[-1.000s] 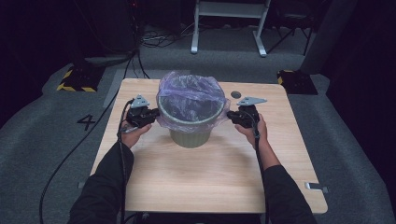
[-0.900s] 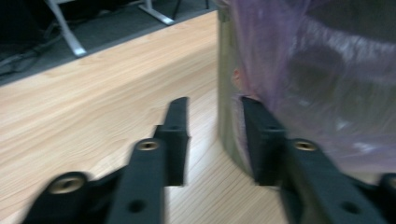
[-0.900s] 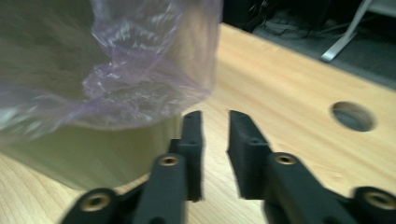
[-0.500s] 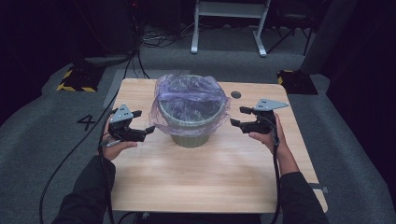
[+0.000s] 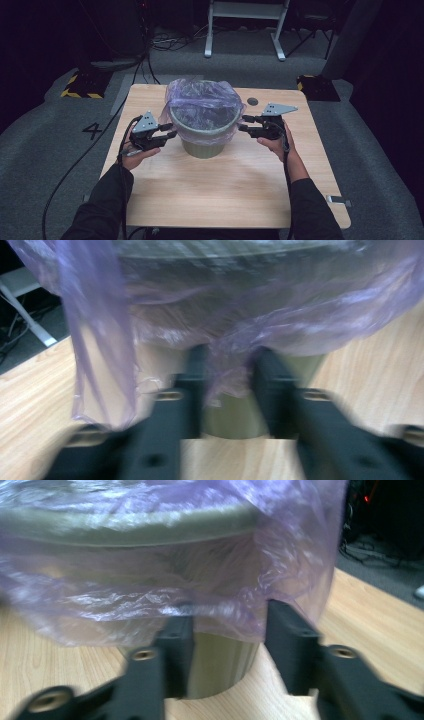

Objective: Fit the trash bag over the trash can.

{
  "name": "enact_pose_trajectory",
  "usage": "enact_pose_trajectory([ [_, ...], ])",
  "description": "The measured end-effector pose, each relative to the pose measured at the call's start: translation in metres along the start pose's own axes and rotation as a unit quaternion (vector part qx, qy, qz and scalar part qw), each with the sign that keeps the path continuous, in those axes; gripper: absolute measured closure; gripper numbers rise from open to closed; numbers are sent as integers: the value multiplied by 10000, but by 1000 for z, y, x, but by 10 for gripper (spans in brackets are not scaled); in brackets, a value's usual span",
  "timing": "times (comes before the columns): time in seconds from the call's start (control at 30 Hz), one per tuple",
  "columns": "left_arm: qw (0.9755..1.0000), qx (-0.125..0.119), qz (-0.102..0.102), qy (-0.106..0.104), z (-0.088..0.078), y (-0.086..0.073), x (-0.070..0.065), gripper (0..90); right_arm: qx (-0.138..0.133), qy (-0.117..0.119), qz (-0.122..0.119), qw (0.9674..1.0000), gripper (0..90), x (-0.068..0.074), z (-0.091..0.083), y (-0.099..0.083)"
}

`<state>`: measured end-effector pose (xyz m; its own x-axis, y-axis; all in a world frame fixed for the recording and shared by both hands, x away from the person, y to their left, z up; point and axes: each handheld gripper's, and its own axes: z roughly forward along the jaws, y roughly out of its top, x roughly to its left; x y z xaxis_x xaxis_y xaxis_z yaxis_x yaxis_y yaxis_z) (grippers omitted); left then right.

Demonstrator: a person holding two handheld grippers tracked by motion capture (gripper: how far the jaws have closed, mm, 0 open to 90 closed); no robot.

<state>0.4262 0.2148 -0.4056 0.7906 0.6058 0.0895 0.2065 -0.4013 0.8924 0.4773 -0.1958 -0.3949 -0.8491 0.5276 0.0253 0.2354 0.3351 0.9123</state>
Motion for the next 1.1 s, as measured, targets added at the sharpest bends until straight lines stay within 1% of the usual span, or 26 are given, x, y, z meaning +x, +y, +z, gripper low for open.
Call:
enact_pose_trajectory([
  [0.03,10000,3,9,-14,1,-1,1,789,-22,35,-97,9999,697,2,0,0],
  [0.07,10000,30,15,-37,2,-2,3,839,-22,28,-203,9998,749,4,0,0],
  [0.13,9999,126,41,-60,4,-4,3,887,51,-60,-435,9990,854,8,0,-1],
  [0.17,9999,148,56,-51,5,-5,3,892,57,-99,-489,9987,892,10,0,-3],
  [0.23,9997,232,74,-76,7,-8,1,895,75,-102,-507,9986,900,11,-1,-6],
  [0.33,9990,389,216,-12,9,-12,-3,895,138,-153,-543,9983,900,12,-2,-11],
  [0.37,9986,475,226,-64,11,-16,-3,895,154,-155,-530,9984,900,12,-2,-13],
  [0.43,9982,553,208,-64,13,-20,-2,892,284,-106,-493,9983,900,11,1,-19],
  [0.47,9982,566,166,-69,14,-22,-1,889,343,-121,-512,9980,900,11,3,-21],
  [0.53,9982,588,27,-103,14,-27,2,857,480,-126,-541,9973,900,11,6,-27],
  [0.57,9980,621,-36,-93,14,-28,3,811,562,-122,-538,9969,900,12,8,-30],
  [0.6,9977,660,-123,-31,14,-29,4,695,627,-141,-555,9964,900,12,8,-32],
  [0.63,9975,688,-174,-31,13,-29,5,576,688,-151,-502,9963,900,11,8,-34],
  [0.67,9977,637,-213,-71,10,-30,5,526,695,-175,-452,9964,883,10,8,-35],
  [0.7,9982,534,-240,-116,5,-30,5,457,659,-210,-439,9966,844,10,6,-37],
  [0.73,9985,448,-301,-113,0,-30,5,378,641,-235,-429,9967,759,8,3,-38],
  [0.77,9987,372,-349,-66,-7,-30,4,313,631,-322,-353,9969,656,7,0,-38],
  [0.8,9988,305,-387,-60,-13,-30,4,237,630,-376,-286,9969,581,6,-2,-38],
  [0.83,9988,250,-411,-58,-19,-30,4,197,632,-366,-264,9970,525,5,-6,-38],
  [0.87,9990,165,-403,-10,-26,-29,4,183,609,-370,-253,9971,466,5,-10,-38],
  [0.93,9992,-21,-403,-9,-41,-27,5,156,574,-450,-215,9971,368,4,-19,-37],
  [0.97,9992,-52,-400,38,-45,-25,6,156,518,-475,-195,9973,332,3,-25,-36],
  [1.0,9990,-129,-419,112,-51,-24,6,156,461,-492,-205,9975,315,3,-30,-35],
  [1.07,9986,-262,-415,176,-59,-20,9,155,337,-536,-199,9978,274,2,-41,-32],
  [1.1,9983,-336,-409,258,-63,-16,11,156,259,-574,-209,9978,263,2,-47,-31],
])
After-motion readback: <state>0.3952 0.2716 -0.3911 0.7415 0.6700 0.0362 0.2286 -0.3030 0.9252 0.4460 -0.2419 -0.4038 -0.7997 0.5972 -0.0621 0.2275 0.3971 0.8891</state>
